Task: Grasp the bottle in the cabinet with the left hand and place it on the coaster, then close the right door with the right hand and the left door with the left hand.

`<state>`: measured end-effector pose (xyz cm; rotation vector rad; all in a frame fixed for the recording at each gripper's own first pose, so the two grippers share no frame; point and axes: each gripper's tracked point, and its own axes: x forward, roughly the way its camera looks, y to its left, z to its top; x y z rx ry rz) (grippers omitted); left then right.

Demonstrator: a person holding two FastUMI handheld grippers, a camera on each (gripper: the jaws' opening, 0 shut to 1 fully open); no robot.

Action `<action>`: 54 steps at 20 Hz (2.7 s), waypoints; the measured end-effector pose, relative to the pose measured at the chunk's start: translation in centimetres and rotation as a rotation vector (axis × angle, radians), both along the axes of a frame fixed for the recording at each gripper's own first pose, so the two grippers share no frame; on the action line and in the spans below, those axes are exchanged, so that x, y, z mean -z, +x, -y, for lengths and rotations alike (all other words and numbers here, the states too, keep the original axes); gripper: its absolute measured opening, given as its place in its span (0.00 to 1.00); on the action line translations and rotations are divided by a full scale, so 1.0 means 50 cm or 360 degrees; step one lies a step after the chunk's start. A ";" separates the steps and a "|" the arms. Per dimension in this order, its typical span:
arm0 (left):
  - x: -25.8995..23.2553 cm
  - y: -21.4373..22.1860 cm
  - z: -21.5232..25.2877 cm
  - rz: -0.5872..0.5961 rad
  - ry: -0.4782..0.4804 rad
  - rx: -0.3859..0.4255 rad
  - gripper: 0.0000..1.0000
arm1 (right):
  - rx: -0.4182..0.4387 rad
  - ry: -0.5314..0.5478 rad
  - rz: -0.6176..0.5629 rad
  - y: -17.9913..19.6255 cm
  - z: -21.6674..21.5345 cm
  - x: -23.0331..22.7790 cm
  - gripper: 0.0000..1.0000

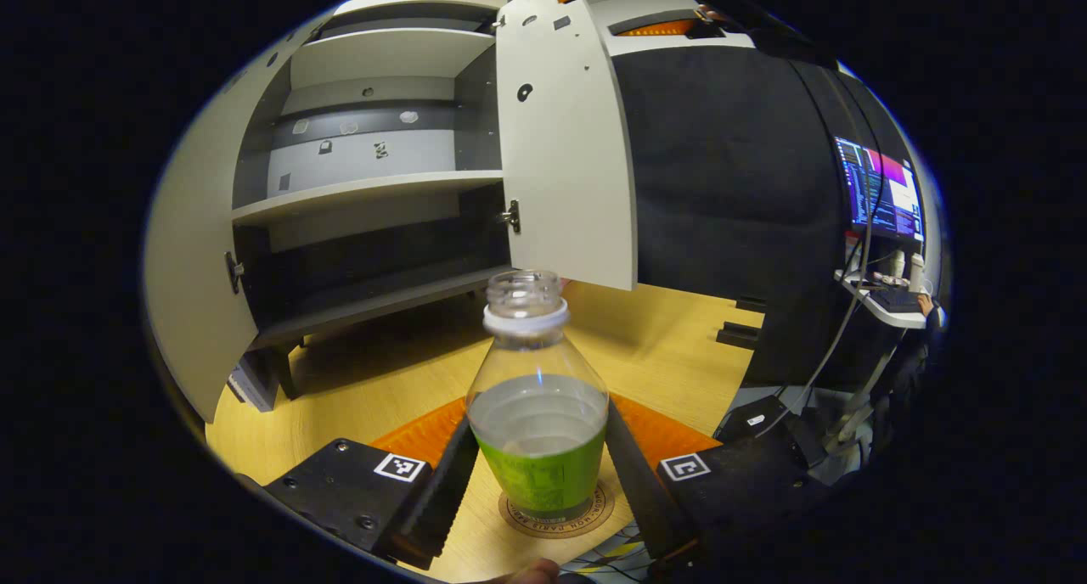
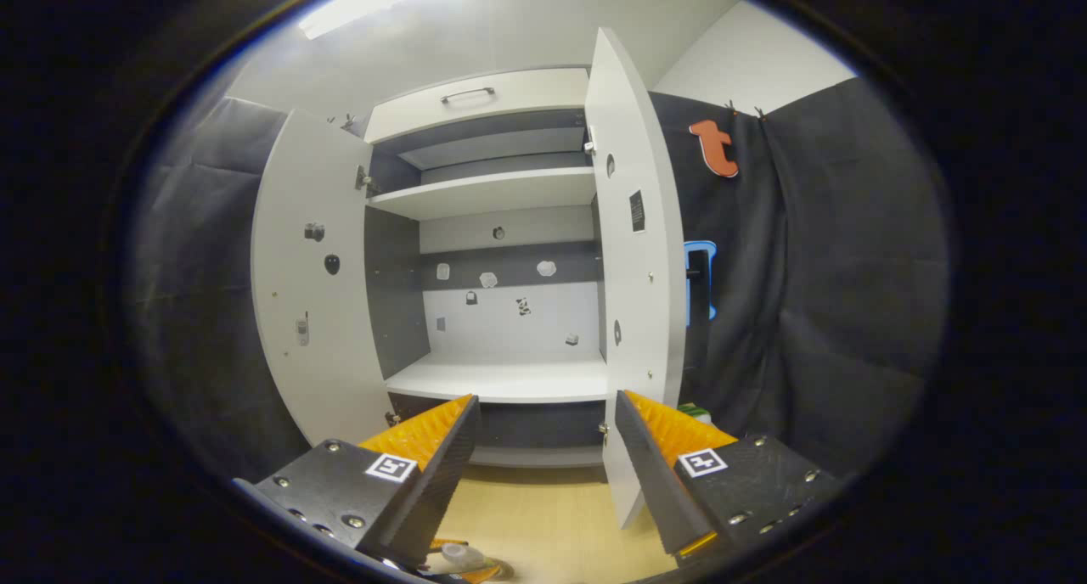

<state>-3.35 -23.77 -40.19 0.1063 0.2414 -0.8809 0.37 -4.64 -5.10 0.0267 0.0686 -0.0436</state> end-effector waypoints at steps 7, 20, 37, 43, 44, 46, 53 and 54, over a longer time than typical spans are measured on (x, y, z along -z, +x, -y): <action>-0.053 0.007 -0.001 -0.0062 -0.0021 0.0052 0.92 | 0.0026 -0.0018 -0.0027 0.010 0.007 0.018 0.96; -0.388 0.005 0.016 0.0064 -0.0194 0.0098 0.91 | 0.0134 -0.0038 0.0062 -0.026 0.110 -0.020 0.96; -0.619 0.020 -0.149 0.0177 -0.0300 -0.0195 0.91 | 0.0296 -0.0162 0.0113 -0.013 0.417 -0.097 0.96; -0.691 0.041 -0.285 0.0263 -0.0305 -0.0452 0.91 | 0.0328 -0.0120 0.0132 0.066 0.490 -0.111 0.96; -0.709 0.050 -0.309 0.0291 -0.0305 -0.0508 0.91 | 0.0348 -0.0084 0.0139 0.079 0.502 -0.116 0.94; -0.744 0.070 -0.366 0.0353 -0.0301 -0.0653 0.91 | 0.0329 0.0005 0.0156 0.110 0.514 -0.125 0.96; -0.759 0.103 -0.515 0.0399 -0.0245 -0.1032 0.90 | 0.0248 -0.0032 0.0078 0.190 0.510 -0.110 0.94; -0.754 0.101 -0.524 0.0399 -0.0241 -0.1046 0.91 | 0.0231 -0.0087 0.0080 0.195 0.501 -0.107 0.93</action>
